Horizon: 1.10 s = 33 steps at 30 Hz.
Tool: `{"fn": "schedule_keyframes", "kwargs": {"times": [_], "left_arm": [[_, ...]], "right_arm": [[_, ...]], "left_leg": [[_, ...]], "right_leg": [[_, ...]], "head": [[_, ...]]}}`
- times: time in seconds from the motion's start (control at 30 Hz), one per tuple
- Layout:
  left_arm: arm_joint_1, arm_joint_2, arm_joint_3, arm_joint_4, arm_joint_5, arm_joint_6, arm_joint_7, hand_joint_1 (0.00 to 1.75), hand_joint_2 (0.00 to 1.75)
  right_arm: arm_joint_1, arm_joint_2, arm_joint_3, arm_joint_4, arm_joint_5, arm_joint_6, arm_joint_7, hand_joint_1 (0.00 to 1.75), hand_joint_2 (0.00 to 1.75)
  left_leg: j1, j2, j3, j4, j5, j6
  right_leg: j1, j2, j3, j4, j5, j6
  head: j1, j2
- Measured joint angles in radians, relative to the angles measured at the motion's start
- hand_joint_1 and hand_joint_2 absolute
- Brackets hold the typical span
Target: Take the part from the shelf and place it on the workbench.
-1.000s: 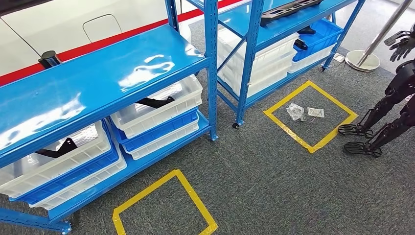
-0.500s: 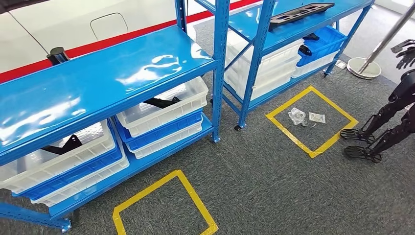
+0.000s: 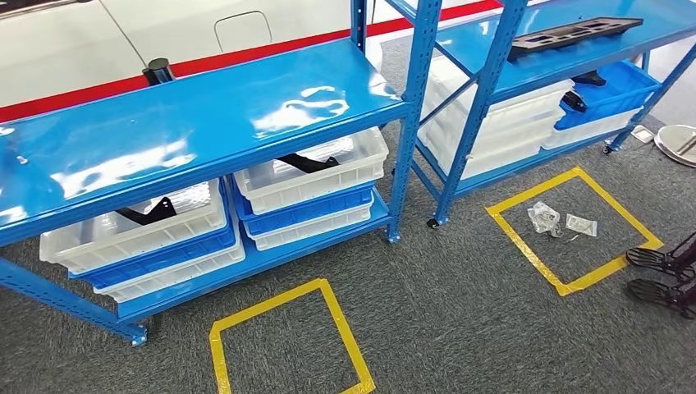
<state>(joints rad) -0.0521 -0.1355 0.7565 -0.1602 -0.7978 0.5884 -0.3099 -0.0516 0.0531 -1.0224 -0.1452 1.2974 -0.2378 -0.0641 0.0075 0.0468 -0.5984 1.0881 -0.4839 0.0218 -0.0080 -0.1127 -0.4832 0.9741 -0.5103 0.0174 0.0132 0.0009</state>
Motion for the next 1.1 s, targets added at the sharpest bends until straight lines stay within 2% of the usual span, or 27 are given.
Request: {"fn": "schedule_keyframes", "kwargs": {"times": [0.03,0.07,0.1,0.13,0.17,0.2,0.23,0.27,0.3,0.33,0.37,0.4,0.43,0.47,0.5,0.53,0.57,0.6,0.67,0.7,0.73,0.8,0.83,0.97,1.03,1.07,1.1], "left_arm": [[-0.002,0.0,0.0,0.0,0.0,0.0,0.0,0.0,1.75],[-0.004,0.0,0.0,0.0,-0.001,0.001,-0.001,0.0,1.75],[-0.005,0.0,0.0,0.0,-0.002,0.001,-0.001,0.0,1.75],[-0.005,0.0,0.0,0.0,-0.002,0.002,-0.002,0.0,1.75],[-0.003,-0.001,0.0,0.001,-0.003,0.002,-0.002,0.0,1.75],[-0.002,-0.001,0.0,0.001,-0.003,0.002,-0.002,0.0,1.75],[-0.002,-0.002,0.0,0.001,-0.002,0.003,-0.002,0.0,1.75],[-0.003,-0.002,0.0,0.001,-0.002,0.003,-0.002,0.0,1.75],[-0.006,-0.002,0.0,0.001,-0.002,0.003,-0.002,0.0,1.75],[-0.008,-0.003,0.0,0.001,-0.002,0.003,-0.002,0.0,1.75],[-0.007,-0.004,0.0,0.001,-0.002,0.003,-0.002,0.0,1.75],[-0.006,-0.004,0.0,0.001,-0.002,0.003,-0.002,0.0,1.75],[-0.004,-0.005,0.0,0.001,-0.002,0.002,-0.002,0.0,1.75],[-0.002,-0.005,0.0,0.001,-0.002,0.002,-0.003,0.0,1.75],[-0.002,-0.005,0.0,0.002,-0.001,0.002,-0.003,0.0,1.75],[-0.002,-0.005,0.0,0.002,-0.001,0.002,-0.003,0.0,1.75],[-0.003,-0.005,0.0,0.002,-0.001,0.002,-0.003,0.0,1.75],[-0.002,-0.005,0.0,0.002,-0.001,0.002,-0.003,0.0,1.75],[0.001,-0.004,0.001,0.002,-0.001,0.002,-0.003,0.0,1.75],[0.003,-0.003,0.001,0.002,-0.001,0.002,-0.003,0.0,1.75],[0.002,-0.003,0.001,0.002,-0.001,0.003,-0.003,0.0,1.75],[-0.001,-0.003,0.001,0.002,0.0,0.003,-0.004,0.0,1.75],[-0.003,-0.003,0.001,0.002,0.0,0.003,-0.004,0.0,1.75],[-0.003,-0.003,0.002,0.002,0.001,0.003,-0.004,0.0,1.75],[-0.003,-0.004,0.001,0.002,0.001,0.003,-0.005,0.0,1.75],[-0.002,-0.004,0.002,0.002,0.002,0.004,-0.006,0.0,1.31],[-0.001,-0.004,0.002,0.003,0.002,0.004,-0.006,0.0,1.16]], "right_arm": [[-0.001,0.001,0.0,0.0,0.0,-0.001,0.0,0.0,0.0],[-0.002,0.002,0.0,0.0,0.0,-0.001,0.0,0.0,0.0],[-0.003,0.003,0.0,0.0,-0.001,-0.002,0.0,0.0,0.0],[-0.005,0.003,0.0,0.0,-0.001,-0.003,0.0,0.0,0.0],[-0.007,0.003,0.0,0.0,-0.001,-0.003,0.0,0.0,0.0],[-0.008,0.004,0.0,0.0,-0.001,-0.004,0.0,0.0,0.0],[-0.008,0.005,0.0,0.0,0.0,-0.004,0.0,0.0,0.0],[-0.006,0.005,0.0,0.0,0.0,-0.005,-0.001,0.0,0.0],[-0.002,0.005,0.0,0.0,0.0,-0.006,-0.001,0.0,0.0],[0.0,0.006,0.0,0.0,0.0,-0.007,-0.001,0.0,0.0],[0.003,0.005,0.0,0.0,0.0,-0.009,-0.001,0.0,0.0],[0.004,0.005,0.0,0.0,0.0,-0.01,-0.001,0.0,0.0],[0.004,0.004,0.0,0.0,0.001,-0.012,-0.002,0.0,0.0],[0.004,0.004,0.0,0.0,0.001,-0.012,-0.002,0.0,0.0],[0.004,0.004,0.0,0.0,0.002,-0.012,-0.002,0.0,0.0],[0.004,0.004,0.0,0.0,0.003,-0.012,-0.002,0.0,0.0],[0.003,0.004,0.0,0.0,0.004,-0.012,-0.002,0.0,0.0],[0.002,0.004,0.0,0.0,0.004,-0.013,-0.002,0.0,0.0],[0.0,0.006,0.0,0.0,0.005,-0.013,-0.002,0.0,0.0],[0.0,0.006,0.0,0.0,0.005,-0.013,-0.002,0.0,0.0],[0.0,0.007,0.0,0.0,0.005,-0.013,-0.002,0.0,0.0],[0.002,0.006,0.0,0.0,0.005,-0.013,-0.003,0.0,0.0],[0.003,0.006,0.0,0.0,0.005,-0.014,-0.003,0.0,0.0],[0.003,0.006,0.0,0.0,0.005,-0.014,-0.003,0.0,0.0],[0.004,0.006,0.0,0.0,0.005,-0.014,-0.002,0.0,0.0],[0.003,0.006,0.0,0.0,0.008,-0.018,-0.002,0.0,0.0],[0.003,0.006,0.0,0.0,0.009,-0.019,-0.002,0.0,0.0]], "left_leg": [[-0.007,0.023,0.029,-0.055,0.016,0.007],[-0.014,0.039,0.044,-0.086,0.02,0.012],[-0.019,0.04,0.045,-0.093,0.016,0.014],[-0.021,0.025,0.043,-0.096,0.019,0.017],[-0.02,0.011,0.045,-0.102,0.023,0.02],[-0.016,-0.002,0.048,-0.109,0.028,0.025],[-0.012,-0.016,0.051,-0.115,0.034,0.029],[-0.008,-0.031,0.052,-0.119,0.039,0.032],[-0.007,-0.047,0.05,-0.12,0.04,0.034],[-0.007,-0.064,0.048,-0.12,0.041,0.035],[-0.007,-0.082,0.047,-0.119,0.041,0.035],[-0.007,-0.098,0.048,-0.119,0.041,0.035],[-0.006,-0.114,0.05,-0.117,0.04,0.034],[-0.004,-0.13,0.051,-0.115,0.039,0.031],[-0.005,-0.145,0.049,-0.11,0.037,0.027],[-0.005,-0.16,0.045,-0.103,0.034,0.021],[-0.006,-0.172,0.039,-0.097,0.031,0.015],[-0.006,-0.183,0.033,-0.093,0.031,0.008],[-0.002,-0.202,0.024,-0.092,0.033,-0.002],[-0.002,-0.188,0.018,-0.082,0.027,-0.006],[-0.002,-0.16,0.005,-0.056,0.011,-0.011],[-0.004,-0.09,-0.033,0.023,-0.036,-0.018],[-0.003,-0.075,-0.048,0.053,-0.052,-0.02],[-0.002,-0.069,-0.061,0.077,-0.064,-0.021],[0.001,-0.059,-0.102,0.154,-0.086,-0.025],[0.003,-0.052,-0.096,0.144,-0.07,-0.025],[0.005,-0.048,-0.105,0.161,-0.069,-0.026]], "right_leg": [[0.003,-0.011,0.002,0.0,-0.004,0.003],[0.006,-0.022,0.005,0.0,-0.007,0.006],[0.007,-0.034,0.01,-0.001,-0.009,0.011],[0.008,-0.046,0.014,-0.002,-0.011,0.016],[0.007,-0.043,0.018,0.0,-0.014,0.021],[0.006,-0.02,0.015,0.012,-0.022,0.024],[0.005,0.015,0.001,0.044,-0.039,0.025],[0.002,0.058,-0.027,0.099,-0.064,0.024],[0.001,0.087,-0.062,0.169,-0.092,0.021],[-0.001,0.101,-0.099,0.239,-0.116,0.02],[-0.002,0.106,-0.125,0.286,-0.127,0.024],[-0.003,0.108,-0.136,0.297,-0.12,0.031],[-0.006,0.11,-0.126,0.266,-0.097,0.041],[-0.01,0.123,-0.101,0.199,-0.061,0.053],[-0.016,0.152,-0.073,0.125,-0.029,0.062],[-0.02,0.176,-0.051,0.065,-0.005,0.064],[-0.023,0.196,-0.039,0.03,0.007,0.06],[-0.022,0.204,-0.036,0.021,0.007,0.05],[-0.021,0.178,-0.032,0.022,0.009,0.031],[-0.022,0.165,-0.03,0.021,0.01,0.023],[-0.025,0.15,-0.028,0.019,0.011,0.015],[-0.024,0.126,-0.026,0.018,0.009,0.004],[-0.023,0.119,-0.025,0.018,0.009,0.001],[-0.022,0.114,-0.025,0.018,0.008,0.001],[-0.019,0.09,-0.025,0.018,0.006,-0.002],[-0.017,0.074,-0.023,0.018,0.003,-0.002],[-0.016,0.062,-0.022,0.018,0.001,-0.003]], "head": [[0.0,0.0],[0.0,0.0],[0.001,0.0],[0.001,0.0],[0.001,0.0],[0.001,0.0],[0.001,0.0],[0.002,0.0],[0.003,0.0],[0.004,0.0],[0.004,0.0],[0.004,0.0],[0.004,0.0],[0.004,0.0],[0.004,0.0],[0.004,0.0],[0.004,0.0],[0.004,0.0],[0.003,0.0],[0.001,0.0],[-0.002,0.0],[-0.008,0.0],[-0.009,0.0],[-0.009,0.0],[-0.009,0.0],[-0.009,0.0],[-0.009,0.0]]}}
